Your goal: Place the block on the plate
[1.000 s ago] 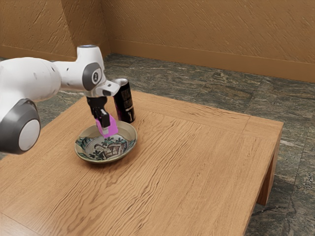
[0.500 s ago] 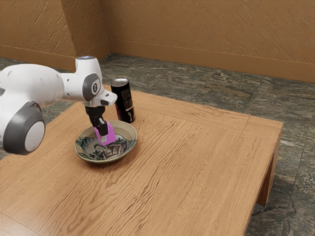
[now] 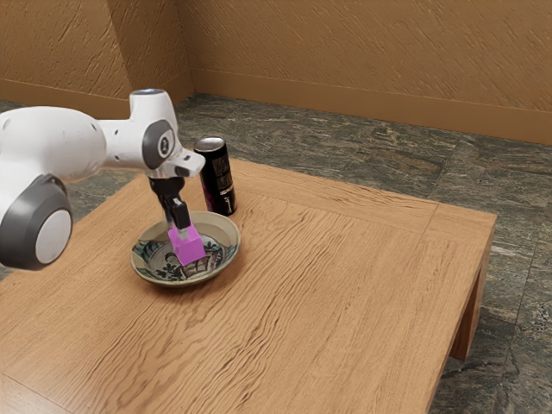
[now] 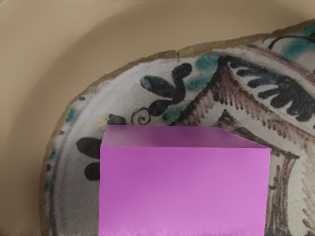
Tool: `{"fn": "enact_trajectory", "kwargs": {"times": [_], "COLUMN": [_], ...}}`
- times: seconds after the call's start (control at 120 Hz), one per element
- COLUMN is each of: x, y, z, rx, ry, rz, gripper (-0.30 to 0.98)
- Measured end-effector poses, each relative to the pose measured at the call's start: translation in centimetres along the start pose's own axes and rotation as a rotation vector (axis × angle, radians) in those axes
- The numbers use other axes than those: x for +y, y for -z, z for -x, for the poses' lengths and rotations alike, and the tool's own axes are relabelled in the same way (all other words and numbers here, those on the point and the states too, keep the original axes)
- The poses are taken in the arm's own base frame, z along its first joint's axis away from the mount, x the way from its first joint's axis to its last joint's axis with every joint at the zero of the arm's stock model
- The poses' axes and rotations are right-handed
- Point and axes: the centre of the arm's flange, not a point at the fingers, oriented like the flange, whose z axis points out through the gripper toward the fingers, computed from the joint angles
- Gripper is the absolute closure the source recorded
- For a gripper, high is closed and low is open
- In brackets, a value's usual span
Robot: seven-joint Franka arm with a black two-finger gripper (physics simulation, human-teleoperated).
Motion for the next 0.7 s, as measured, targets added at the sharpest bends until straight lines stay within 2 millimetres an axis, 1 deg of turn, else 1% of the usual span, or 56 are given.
{"fn": "enact_trajectory", "kwargs": {"times": [0.067,0.133,0.2,0.267,0.342,0.425,0.475,0.608,0.65,0.7], "x": [0.0,0.4,2.1,4.9,9.3,14.0,16.0,19.8,20.5,21.1], "y": [1.1,2.9,5.4,8.5,12.4,16.9,19.6,26.3,27.7,28.6], "z": [0.1,0.1,-0.8,-2.2,-3.7,-4.4,-3.9,-2.0,-1.3,-0.5], "rx": [0.013,0.036,0.063,0.086,0.108,0.132,0.141,0.136,0.128,0.115], "ry": [-0.003,-0.012,-0.043,-0.093,-0.167,-0.243,-0.271,-0.327,-0.332,-0.335], "rz": [-0.006,-0.013,-0.021,-0.035,-0.041,-0.037,-0.031,-0.043,-0.040,-0.031], "gripper": [0.02,0.02,0.01,0.01,0.01,0.00,0.00,0.00,0.00,0.00]}}
